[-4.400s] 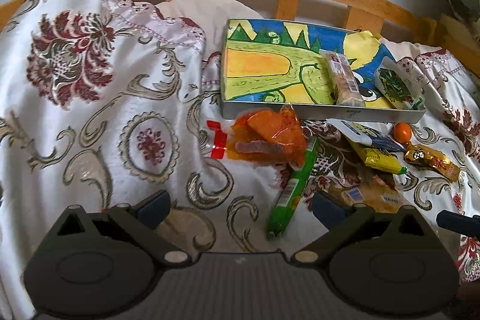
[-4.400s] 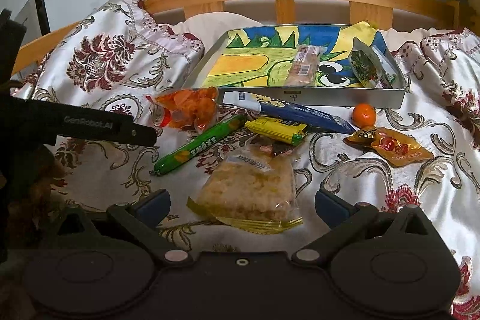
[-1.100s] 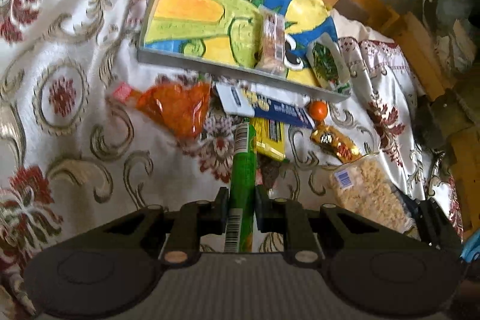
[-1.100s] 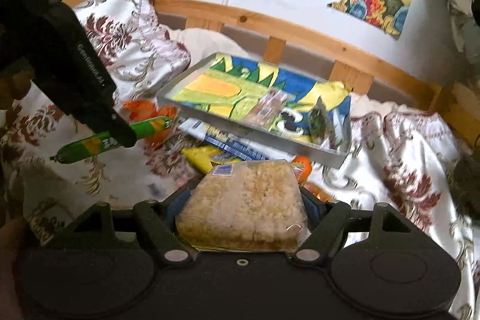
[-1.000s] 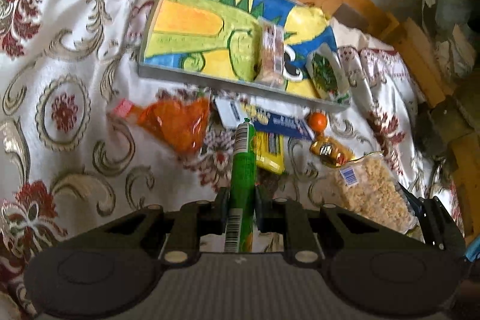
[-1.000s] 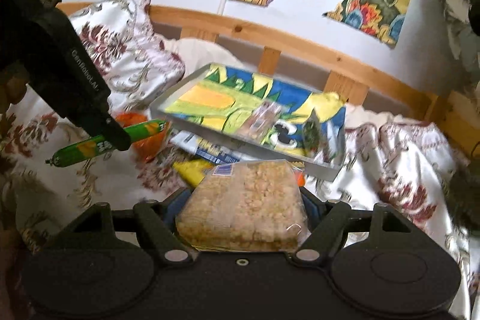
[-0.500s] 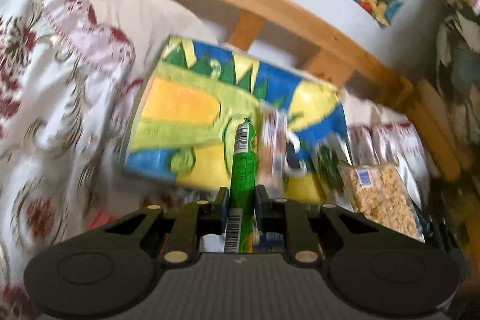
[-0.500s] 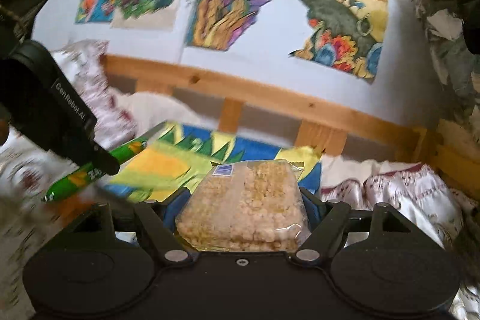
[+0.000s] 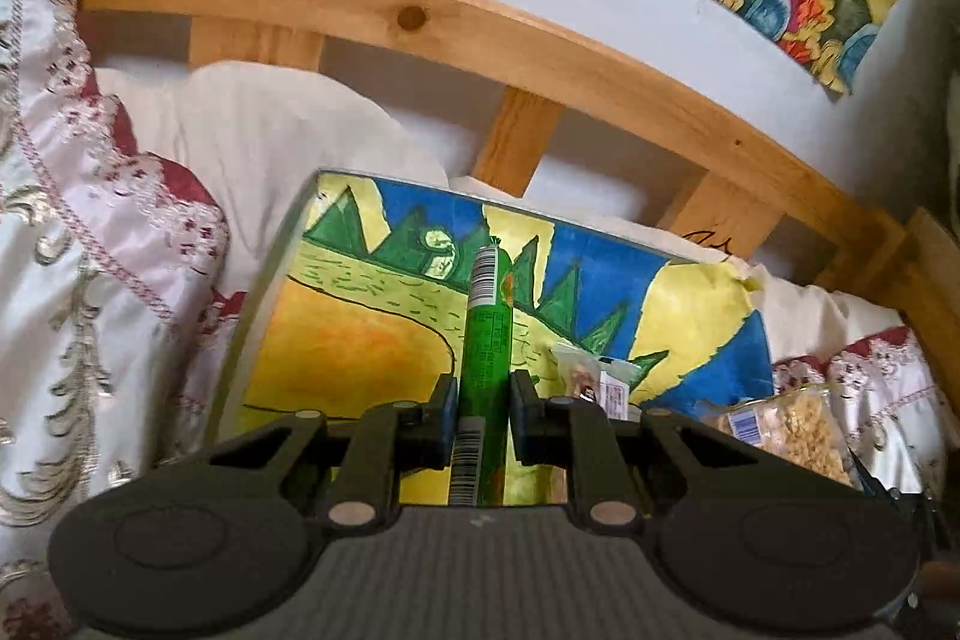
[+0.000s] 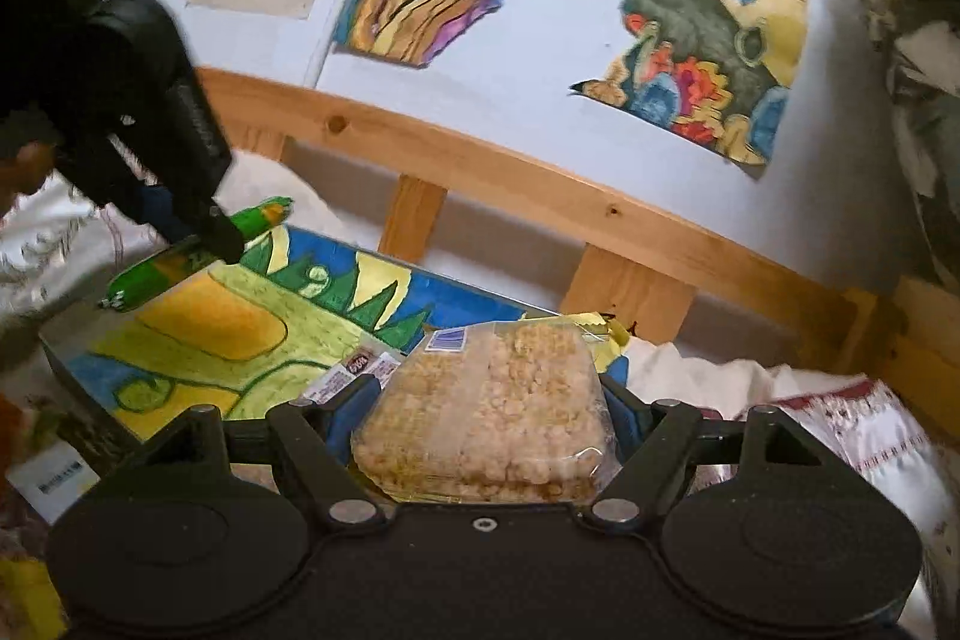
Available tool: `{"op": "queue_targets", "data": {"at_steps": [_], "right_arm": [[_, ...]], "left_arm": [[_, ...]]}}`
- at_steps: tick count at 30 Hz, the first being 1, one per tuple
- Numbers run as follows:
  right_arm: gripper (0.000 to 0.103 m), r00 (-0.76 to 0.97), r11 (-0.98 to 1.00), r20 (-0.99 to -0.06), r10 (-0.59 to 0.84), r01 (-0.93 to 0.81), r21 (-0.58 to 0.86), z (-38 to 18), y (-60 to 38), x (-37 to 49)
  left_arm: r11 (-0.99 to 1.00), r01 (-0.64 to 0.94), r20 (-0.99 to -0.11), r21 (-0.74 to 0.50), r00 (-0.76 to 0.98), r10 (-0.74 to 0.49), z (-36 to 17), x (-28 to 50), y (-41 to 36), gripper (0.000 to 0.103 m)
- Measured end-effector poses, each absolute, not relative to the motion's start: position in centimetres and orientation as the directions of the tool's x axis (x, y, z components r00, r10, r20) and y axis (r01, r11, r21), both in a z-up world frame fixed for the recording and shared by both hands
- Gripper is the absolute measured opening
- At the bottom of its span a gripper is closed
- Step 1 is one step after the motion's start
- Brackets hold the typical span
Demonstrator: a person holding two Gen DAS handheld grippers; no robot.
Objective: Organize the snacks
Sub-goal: 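Carry the green stick to the tray with the left tool while the right tool carries the rice bag there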
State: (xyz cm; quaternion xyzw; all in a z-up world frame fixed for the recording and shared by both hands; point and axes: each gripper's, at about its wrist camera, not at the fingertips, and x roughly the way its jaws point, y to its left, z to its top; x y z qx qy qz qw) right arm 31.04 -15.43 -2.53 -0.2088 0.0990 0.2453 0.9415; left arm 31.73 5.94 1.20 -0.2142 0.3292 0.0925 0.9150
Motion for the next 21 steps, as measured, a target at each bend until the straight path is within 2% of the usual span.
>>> {"op": "queue_targets", "data": {"at_steps": [7, 21], "right_arm": [[0.077, 0.871, 0.736, -0.316, 0.375, -0.487, -0.469, -4.7, -13.6, 32.1], [0.078, 0.854, 0.724, -0.368, 0.367, -0.510, -0.463, -6.5, -13.0, 33.0]], "left_arm": [[0.887, -0.313, -0.681, -0.341, 0.733, -0.004, -2.5, 34.4, 4.8, 0.019], [0.888, -0.337, -0.701, -0.314, 0.713, 0.023, -4.8, 34.8, 3.9, 0.019]]}}
